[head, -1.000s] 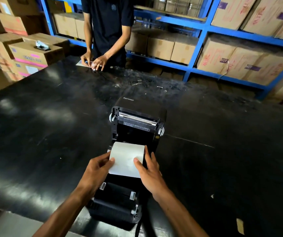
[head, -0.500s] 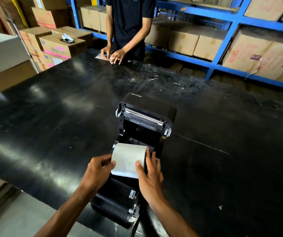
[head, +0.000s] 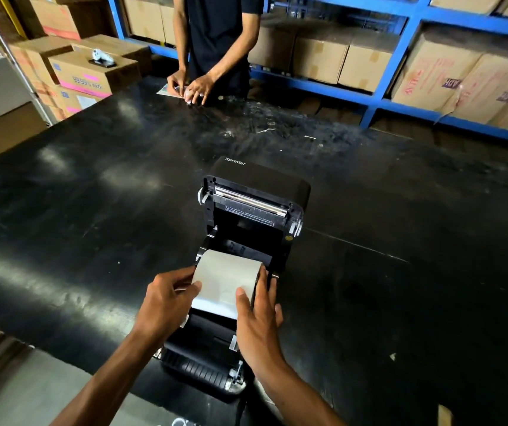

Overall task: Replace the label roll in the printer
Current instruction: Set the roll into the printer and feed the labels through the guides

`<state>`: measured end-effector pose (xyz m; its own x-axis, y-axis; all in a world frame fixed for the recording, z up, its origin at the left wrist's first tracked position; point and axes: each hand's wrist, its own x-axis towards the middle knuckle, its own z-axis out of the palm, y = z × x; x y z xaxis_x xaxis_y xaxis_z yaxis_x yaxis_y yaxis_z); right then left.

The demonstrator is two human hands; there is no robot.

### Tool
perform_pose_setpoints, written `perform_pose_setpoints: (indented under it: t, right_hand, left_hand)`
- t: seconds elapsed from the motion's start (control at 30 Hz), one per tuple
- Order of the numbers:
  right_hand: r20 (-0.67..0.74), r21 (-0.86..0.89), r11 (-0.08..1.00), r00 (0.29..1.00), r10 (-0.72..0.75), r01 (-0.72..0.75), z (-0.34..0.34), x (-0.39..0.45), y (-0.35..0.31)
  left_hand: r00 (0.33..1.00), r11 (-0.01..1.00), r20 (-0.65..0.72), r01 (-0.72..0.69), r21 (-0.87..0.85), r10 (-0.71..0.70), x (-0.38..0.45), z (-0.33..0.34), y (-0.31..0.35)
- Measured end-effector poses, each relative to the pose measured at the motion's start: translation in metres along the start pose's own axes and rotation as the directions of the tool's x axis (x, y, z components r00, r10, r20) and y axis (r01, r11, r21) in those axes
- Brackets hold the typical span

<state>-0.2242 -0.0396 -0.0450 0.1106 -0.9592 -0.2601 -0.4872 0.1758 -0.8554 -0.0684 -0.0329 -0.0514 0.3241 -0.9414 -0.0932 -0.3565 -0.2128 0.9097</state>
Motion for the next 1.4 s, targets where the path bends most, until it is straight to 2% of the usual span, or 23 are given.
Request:
perform_pose_setpoints:
  t: [0.17, 0.27, 0.43, 0.83, 0.97, 1.2, 1.3, 1.4]
  right_hand:
    - [-0.026, 0.016, 1.0, 1.0, -0.012, 0.013, 0.001, -0.001, 0.0]
    - [-0.02, 0.08, 0.996, 0.999, 0.045, -0.044, 0.002, 0.001, -0.002]
    - [-0.027, 0.085, 0.993, 0.996, 0.086, -0.083, 0.006, 0.005, -0.001]
    - [-0.031, 0.165, 0.984, 0.997, 0.069, -0.063, 0.018, -0.002, -0.002]
    - [-0.115, 0.065, 0.998, 0.993, -0.012, 0.019, 0.02, 0.004, 0.0]
    - [-0.154, -0.084, 0.994, 0.984, -0.087, 0.075, 0.028, 0.005, 0.018]
    - [-0.223, -0.036, 0.995, 0.97, -0.1, 0.094, 0.028, 0.006, 0.023]
    - [-0.362, 0.049, 0.996, 0.931, -0.049, 0.071, 0.02, 0.008, 0.026]
  left_hand:
    - [1.0, 0.999, -0.012, -0.026, 0.024, 0.026, -0.001, -0.001, 0.004]
    - [1.0, 0.999, -0.007, -0.023, 0.022, 0.024, 0.002, -0.003, 0.004]
    - [0.999, 0.997, 0.024, -0.035, 0.069, 0.034, 0.005, -0.004, 0.007]
    - [0.99, 0.986, 0.075, -0.125, 0.114, 0.117, 0.01, -0.012, 0.017]
    - [0.99, 0.985, 0.101, -0.114, 0.128, 0.101, 0.012, -0.011, 0.014]
    - [0.991, 0.987, 0.102, -0.101, 0.121, 0.089, 0.008, -0.005, 0.003]
    - [0.988, 0.984, 0.103, -0.127, 0.122, 0.115, 0.005, -0.006, -0.001]
    - [0.99, 0.982, 0.056, -0.139, 0.128, 0.133, 0.003, -0.008, -0.005]
